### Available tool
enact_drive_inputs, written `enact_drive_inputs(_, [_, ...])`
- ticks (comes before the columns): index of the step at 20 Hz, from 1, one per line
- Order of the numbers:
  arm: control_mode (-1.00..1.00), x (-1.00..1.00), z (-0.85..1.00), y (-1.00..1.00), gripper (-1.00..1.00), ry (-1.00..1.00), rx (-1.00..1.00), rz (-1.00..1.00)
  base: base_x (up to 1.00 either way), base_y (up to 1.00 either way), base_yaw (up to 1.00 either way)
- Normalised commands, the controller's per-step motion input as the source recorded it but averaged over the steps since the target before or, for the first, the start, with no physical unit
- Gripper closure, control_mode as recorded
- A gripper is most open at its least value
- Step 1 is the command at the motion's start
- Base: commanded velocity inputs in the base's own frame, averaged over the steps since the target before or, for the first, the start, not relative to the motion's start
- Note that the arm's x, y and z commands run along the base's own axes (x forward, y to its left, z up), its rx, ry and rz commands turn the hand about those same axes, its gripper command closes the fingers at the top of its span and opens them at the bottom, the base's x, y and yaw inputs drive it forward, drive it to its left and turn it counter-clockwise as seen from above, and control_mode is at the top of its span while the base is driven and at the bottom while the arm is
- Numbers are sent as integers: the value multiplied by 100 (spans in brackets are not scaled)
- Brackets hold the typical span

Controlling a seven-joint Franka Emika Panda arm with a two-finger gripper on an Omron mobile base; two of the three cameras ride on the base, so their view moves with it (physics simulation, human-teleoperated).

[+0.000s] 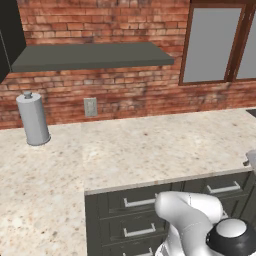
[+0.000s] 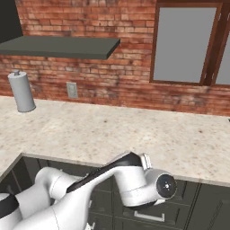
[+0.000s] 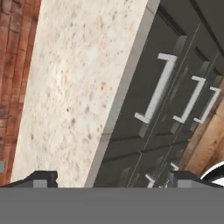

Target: Take the tongs from the drawer on the right and place them on the dining counter next to the tray containing the kebab skewer.

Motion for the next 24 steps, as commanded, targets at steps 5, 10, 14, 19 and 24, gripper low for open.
enact_drive_inputs(5, [-100, -11, -26, -3, -100, -4, 0, -4, 0, 0, 0])
enact_drive_inputs(10, [-100, -5, -28, -13, -100, -1, 9, -8, 0, 0, 0])
enact_drive_inputs(14, [-100, -3, -26, -13, -100, -11, 13, -10, 0, 0, 0])
enact_drive_inputs(19, [-100, -1, -35, -1, -100, -14, 4, -5, 0, 0, 0])
enact_drive_inputs(24, [-100, 0, -27, 0, -100, -6, 2, -4, 0, 0, 0])
